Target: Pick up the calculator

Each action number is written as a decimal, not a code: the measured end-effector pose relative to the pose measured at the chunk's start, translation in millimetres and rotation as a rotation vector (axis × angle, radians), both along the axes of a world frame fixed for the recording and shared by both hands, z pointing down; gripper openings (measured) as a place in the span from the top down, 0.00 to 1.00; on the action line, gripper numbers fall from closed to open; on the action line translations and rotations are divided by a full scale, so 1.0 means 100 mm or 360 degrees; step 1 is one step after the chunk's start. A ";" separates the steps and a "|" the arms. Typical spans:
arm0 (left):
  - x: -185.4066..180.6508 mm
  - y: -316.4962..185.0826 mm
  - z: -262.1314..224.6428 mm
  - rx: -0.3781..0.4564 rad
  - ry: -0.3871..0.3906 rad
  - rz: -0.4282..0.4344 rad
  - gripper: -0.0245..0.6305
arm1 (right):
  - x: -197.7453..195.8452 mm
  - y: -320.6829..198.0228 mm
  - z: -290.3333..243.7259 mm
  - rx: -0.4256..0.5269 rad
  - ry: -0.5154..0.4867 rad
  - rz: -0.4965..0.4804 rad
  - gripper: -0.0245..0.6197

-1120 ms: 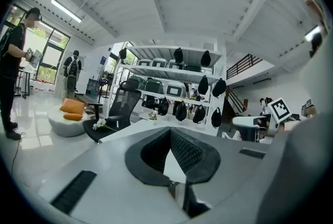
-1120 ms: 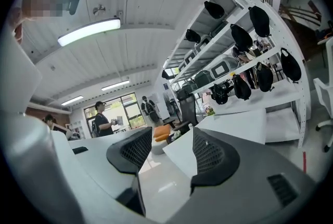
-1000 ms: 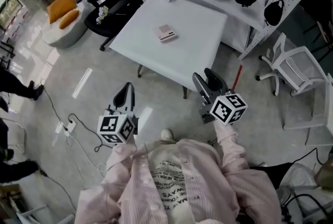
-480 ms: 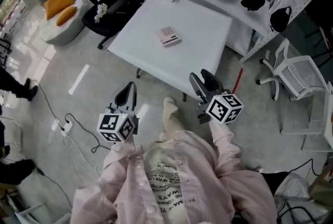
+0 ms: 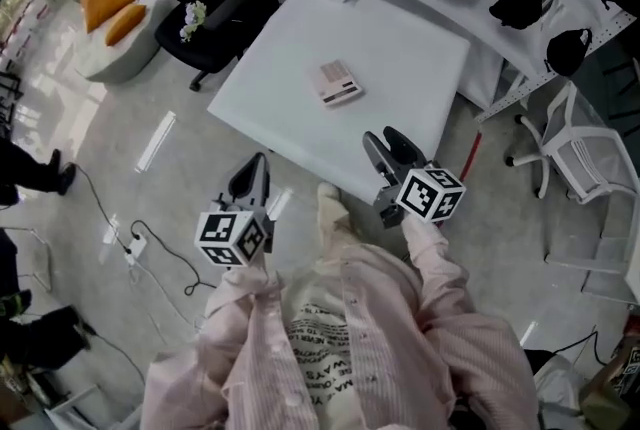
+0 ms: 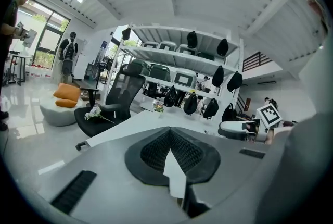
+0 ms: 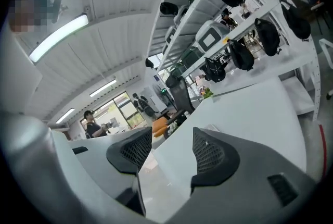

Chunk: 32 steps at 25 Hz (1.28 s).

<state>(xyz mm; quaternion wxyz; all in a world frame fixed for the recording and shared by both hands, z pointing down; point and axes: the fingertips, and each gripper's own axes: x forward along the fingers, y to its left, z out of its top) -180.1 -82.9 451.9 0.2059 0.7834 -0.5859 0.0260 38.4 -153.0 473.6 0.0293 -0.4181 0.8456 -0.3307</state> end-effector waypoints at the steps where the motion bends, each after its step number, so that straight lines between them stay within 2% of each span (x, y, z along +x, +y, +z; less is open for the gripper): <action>1: 0.00 -0.11 0.04 -0.0025 0.0017 0.0001 0.96 | -0.03 -0.10 0.08 -0.0040 -0.0006 -0.0004 0.63; 8: 0.09 -0.79 0.50 -0.0222 0.0056 0.0065 0.96 | -0.16 -0.73 0.53 -0.0254 -0.0010 -0.0015 0.63; 17: 0.19 -1.33 1.07 -0.0443 0.0095 0.0121 0.96 | -0.23 -1.16 1.22 -0.0572 -0.0051 0.0038 0.63; 23: 0.24 -1.55 1.39 -0.0560 0.0113 0.0120 0.96 | -0.31 -1.29 1.59 -0.0751 -0.0083 0.0076 0.63; 32: 0.29 -1.60 1.61 -0.0650 0.0138 0.0096 0.96 | -0.50 -1.38 1.79 -0.0878 -0.0190 0.0073 0.63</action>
